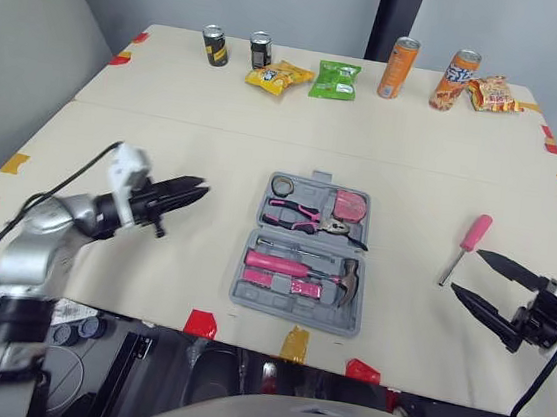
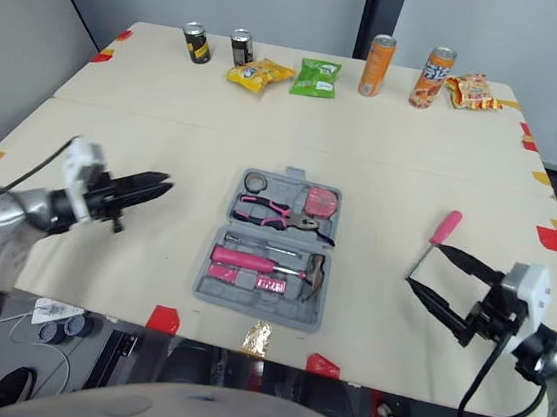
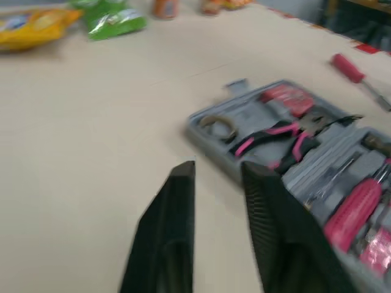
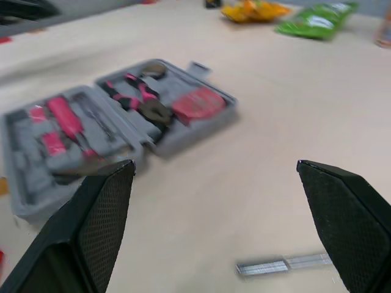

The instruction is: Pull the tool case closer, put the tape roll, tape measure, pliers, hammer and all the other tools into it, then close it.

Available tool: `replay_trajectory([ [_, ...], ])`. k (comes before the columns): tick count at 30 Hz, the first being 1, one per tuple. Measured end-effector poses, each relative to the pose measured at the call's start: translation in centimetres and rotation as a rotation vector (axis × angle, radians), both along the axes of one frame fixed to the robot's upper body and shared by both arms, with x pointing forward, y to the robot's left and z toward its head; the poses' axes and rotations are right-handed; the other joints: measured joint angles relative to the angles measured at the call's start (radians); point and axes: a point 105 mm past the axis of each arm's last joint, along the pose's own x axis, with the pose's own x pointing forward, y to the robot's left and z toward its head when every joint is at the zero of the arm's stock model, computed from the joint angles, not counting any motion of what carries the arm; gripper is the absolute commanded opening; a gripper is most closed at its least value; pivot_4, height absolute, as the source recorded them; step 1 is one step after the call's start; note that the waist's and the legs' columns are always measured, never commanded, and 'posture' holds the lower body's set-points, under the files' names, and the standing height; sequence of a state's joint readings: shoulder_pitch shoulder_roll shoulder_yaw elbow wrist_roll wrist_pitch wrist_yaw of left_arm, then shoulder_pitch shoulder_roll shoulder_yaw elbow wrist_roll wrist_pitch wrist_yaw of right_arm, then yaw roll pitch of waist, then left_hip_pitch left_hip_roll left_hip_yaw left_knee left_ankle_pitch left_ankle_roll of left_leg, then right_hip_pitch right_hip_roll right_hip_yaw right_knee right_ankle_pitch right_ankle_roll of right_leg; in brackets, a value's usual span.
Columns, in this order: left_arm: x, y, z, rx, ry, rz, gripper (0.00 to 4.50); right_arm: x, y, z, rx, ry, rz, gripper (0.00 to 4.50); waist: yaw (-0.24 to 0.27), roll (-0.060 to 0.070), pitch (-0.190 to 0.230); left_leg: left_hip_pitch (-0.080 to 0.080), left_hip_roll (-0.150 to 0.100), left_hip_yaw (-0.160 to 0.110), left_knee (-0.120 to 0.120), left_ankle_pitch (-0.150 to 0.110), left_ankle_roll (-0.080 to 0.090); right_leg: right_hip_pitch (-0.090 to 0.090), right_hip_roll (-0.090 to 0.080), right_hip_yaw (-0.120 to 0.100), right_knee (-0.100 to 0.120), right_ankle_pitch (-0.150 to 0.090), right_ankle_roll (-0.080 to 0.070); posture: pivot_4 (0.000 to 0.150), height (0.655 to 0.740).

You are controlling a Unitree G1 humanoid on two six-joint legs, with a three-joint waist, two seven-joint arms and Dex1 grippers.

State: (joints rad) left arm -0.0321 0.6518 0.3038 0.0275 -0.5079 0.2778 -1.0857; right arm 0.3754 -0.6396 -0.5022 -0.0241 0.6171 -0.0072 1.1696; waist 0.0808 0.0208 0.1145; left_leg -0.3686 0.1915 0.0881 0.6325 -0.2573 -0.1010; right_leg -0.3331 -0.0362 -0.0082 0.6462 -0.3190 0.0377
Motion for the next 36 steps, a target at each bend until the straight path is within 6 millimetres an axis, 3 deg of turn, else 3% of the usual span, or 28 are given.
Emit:
replay_trajectory([
  [6,-2.8,4.9,-2.1,0.017,0.041,0.216,4.43,-1.9,-3.1,-1.5,-0.005,0.026,-0.190,4.50,-0.009,-0.001,0.001,0.001,0.000,0.000,-0.003,-0.003,0.006,0.000,0.000,0.000,-0.002,0.000,0.000,0.150,0.7400],
  [11,-5.8,8.5,-4.7,0.030,0.112,0.377,4.47,-3.9,-5.6,-2.8,0.002,0.063,-0.338,4.50,-0.028,-0.004,0.004,0.002,0.002,0.000,-0.005,-0.004,0.013,0.002,-0.002,-0.001,-0.002,0.000,-0.001,0.150,0.7400],
  [15,-7.0,9.2,-6.2,0.030,0.149,0.417,4.47,-5.0,-7.0,-3.6,0.008,0.087,-0.419,4.50,-0.035,-0.003,0.005,0.002,0.002,0.000,-0.005,-0.004,0.015,0.002,-0.002,-0.001,-0.002,-0.001,-0.001,0.150,0.7400],
  [19,-6.5,9.1,-5.8,0.033,0.116,0.410,4.47,-4.6,-7.3,-3.3,0.008,0.062,-0.450,4.50,-0.042,-0.002,0.005,0.003,0.003,0.000,-0.005,-0.003,0.015,0.002,-0.002,-0.001,-0.002,-0.001,-0.001,0.150,0.7400],
  [23,-5.7,8.4,-4.9,0.038,0.078,0.364,4.47,-3.3,-6.6,-2.2,0.006,0.020,-0.472,4.50,-0.045,0.001,0.007,0.003,0.003,0.000,-0.005,-0.003,0.016,0.002,-0.002,-0.001,-0.001,-0.001,-0.001,0.150,0.7400],
  [25,-5.2,7.6,-4.2,0.062,0.059,0.298,4.47,-1.9,-5.4,-1.3,0.017,0.003,-0.466,4.50,-0.044,0.000,0.008,0.004,0.003,0.000,-0.005,-0.003,0.016,0.002,-0.002,-0.001,0.000,-0.001,-0.001,0.150,0.7400],
  [29,-2.9,4.3,-1.6,0.119,-0.044,0.119,4.47,1.6,-2.0,-0.2,0.046,-0.011,-0.444,4.50,-0.042,0.001,0.008,0.005,0.002,-0.001,-0.005,-0.002,0.016,0.002,-0.002,0.000,0.001,0.000,-0.001,0.150,0.7400],
  [36,-1.5,-1.9,2.0,0.130,-0.151,-0.193,4.47,5.5,0.4,-1.5,-0.031,0.048,-0.568,4.50,-0.037,0.002,0.009,0.003,-0.004,-0.002,-0.006,0.004,0.005,-0.001,-0.002,-0.001,0.002,0.000,0.000,0.150,0.7400],
])
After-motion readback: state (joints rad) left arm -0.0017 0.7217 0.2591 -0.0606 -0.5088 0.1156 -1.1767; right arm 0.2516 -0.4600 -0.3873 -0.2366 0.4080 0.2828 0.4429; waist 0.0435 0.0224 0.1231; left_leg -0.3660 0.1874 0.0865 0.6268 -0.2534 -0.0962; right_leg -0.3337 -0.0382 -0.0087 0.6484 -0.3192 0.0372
